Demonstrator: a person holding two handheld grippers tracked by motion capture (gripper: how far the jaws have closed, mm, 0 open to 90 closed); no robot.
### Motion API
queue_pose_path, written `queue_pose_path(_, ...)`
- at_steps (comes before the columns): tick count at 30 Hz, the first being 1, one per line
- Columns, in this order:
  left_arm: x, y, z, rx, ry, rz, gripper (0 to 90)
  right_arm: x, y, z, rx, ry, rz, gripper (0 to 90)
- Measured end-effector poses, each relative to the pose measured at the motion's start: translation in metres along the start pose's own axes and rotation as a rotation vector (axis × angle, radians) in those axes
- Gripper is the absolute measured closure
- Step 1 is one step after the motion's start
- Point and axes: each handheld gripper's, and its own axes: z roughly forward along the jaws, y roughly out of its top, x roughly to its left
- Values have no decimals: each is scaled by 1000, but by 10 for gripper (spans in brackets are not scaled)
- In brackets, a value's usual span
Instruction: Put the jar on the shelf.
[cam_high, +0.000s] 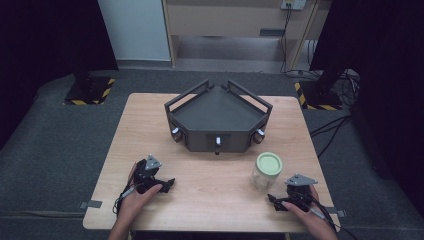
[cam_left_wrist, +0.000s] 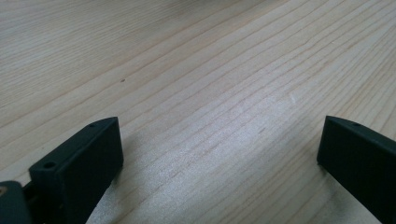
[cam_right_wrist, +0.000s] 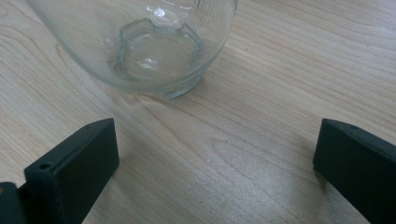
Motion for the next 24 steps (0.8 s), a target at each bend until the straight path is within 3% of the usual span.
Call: queue_pose_path(24,0,0,0,0,0,0,0,1,0,0,-1,-8,7,6)
